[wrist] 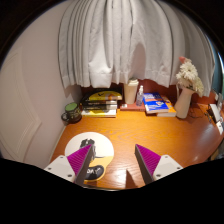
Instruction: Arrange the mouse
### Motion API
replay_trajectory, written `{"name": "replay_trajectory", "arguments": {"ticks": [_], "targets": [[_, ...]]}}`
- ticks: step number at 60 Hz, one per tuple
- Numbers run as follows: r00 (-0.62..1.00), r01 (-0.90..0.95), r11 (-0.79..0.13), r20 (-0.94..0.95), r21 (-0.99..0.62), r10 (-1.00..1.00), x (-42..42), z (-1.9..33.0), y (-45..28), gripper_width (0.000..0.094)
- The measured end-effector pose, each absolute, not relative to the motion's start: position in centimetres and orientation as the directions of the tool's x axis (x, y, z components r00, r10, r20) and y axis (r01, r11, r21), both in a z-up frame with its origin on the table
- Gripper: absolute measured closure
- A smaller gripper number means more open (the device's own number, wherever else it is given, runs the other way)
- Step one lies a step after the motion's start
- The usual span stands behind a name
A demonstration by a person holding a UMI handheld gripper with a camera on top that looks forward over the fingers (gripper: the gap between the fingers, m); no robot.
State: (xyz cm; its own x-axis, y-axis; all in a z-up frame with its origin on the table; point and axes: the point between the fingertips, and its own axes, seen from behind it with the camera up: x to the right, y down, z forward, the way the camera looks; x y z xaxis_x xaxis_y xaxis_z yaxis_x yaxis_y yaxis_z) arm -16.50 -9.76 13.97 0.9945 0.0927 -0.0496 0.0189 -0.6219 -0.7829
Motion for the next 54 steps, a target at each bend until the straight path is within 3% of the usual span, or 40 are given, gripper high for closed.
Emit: {"name": "replay_trajectory", "arguments": {"ticks": [22, 54], "targets": [[0.997, 0.029, -0.553, -0.018, -0.833, 0.080, -1.3, 20.3, -20.6, 0.0097], [0.999, -0.027, -0.532, -0.037, -0.846, 0.008, 7.5, 22.0, -26.1, 0.0097]]}}
